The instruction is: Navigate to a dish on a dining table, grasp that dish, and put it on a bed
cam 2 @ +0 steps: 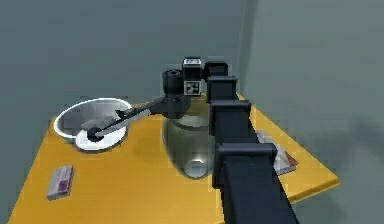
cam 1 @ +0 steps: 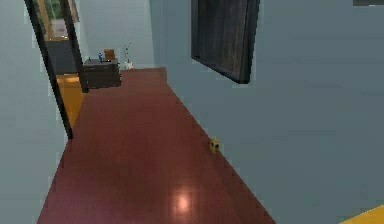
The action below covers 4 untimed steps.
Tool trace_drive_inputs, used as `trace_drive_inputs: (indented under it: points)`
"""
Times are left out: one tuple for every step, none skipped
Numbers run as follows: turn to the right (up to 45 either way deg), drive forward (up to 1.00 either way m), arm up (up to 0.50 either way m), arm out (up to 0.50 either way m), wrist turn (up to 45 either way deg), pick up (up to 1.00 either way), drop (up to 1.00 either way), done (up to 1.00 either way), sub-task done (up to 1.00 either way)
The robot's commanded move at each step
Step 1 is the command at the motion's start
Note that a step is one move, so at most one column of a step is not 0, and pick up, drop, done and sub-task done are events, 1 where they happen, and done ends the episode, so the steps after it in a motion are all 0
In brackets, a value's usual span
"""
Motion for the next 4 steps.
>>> trace_drive_inputs:
  points:
    - [0.0, 0.00, 0.00, 0.00, -45.0, 0.00, 0.00, 0.00, 0.00]
    - [0.0, 0.00, 0.00, 0.00, -15.0, 0.00, 0.00, 0.00, 0.00]
    - [0.0, 0.00, 0.00, -0.26, 0.0, 0.00, 0.00, 0.00, 0.00]
    - [-24.0, 0.00, 0.00, 0.00, 0.0, 0.00, 0.00, 0.00, 0.00]
